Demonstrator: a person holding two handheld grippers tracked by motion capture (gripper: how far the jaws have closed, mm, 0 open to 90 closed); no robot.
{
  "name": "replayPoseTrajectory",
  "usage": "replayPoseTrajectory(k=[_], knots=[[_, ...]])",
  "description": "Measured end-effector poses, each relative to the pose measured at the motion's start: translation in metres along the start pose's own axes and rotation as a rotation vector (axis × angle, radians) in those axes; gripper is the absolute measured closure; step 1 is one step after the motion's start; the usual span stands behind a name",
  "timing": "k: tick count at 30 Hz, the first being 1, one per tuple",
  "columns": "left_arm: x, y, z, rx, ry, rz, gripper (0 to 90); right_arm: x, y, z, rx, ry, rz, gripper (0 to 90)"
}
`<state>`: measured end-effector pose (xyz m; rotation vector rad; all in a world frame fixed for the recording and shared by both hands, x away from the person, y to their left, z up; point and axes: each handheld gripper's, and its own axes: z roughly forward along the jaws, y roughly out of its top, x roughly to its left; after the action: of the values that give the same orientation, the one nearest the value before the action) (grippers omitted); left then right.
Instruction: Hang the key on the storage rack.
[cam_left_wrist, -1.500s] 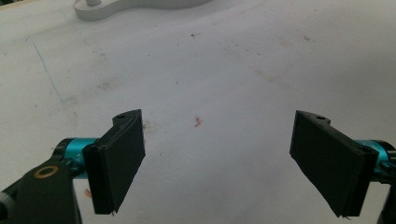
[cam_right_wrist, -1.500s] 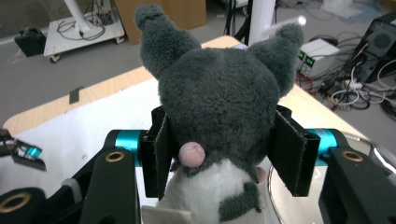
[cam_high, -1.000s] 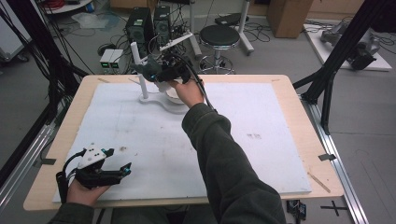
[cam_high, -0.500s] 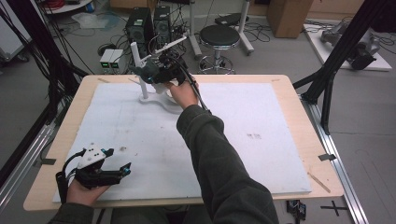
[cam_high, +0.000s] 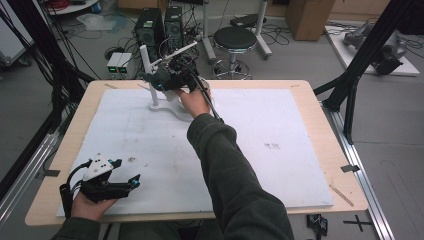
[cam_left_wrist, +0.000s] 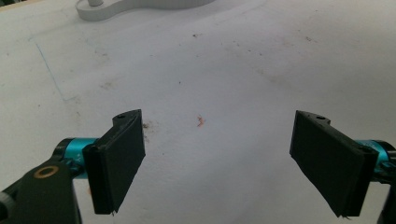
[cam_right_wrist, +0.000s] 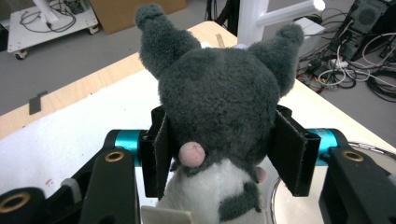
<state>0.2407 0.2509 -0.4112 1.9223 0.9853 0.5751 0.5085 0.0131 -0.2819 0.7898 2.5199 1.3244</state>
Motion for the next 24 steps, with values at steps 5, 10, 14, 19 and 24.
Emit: replayPoseTrajectory(k=[5,10,14,19,24], knots=[[0.0003,0.0,-0.0009,0.001,0.002,0.0,18.2,0.0001,-0.0017,0.0027,0.018,0.005,-0.003,44.7],[0.0004,0.0,-0.0017,0.0,0.006,0.002,18.2,0.0021,-0.0034,0.0056,0.035,0.006,-0.012,44.5],[0.0002,-0.0002,-0.002,-0.003,0.011,0.002,18.2,0.0016,-0.0064,0.007,0.05,-0.001,-0.001,44.5],[0.0002,-0.0002,-0.002,-0.003,0.011,0.003,18.2,0.0008,-0.0075,0.0082,0.059,-0.009,-0.005,44.4],[0.0,-0.0002,-0.0021,-0.004,0.01,0.002,18.2,-0.0002,-0.0091,0.0102,0.074,-0.01,0.002,44.1]])
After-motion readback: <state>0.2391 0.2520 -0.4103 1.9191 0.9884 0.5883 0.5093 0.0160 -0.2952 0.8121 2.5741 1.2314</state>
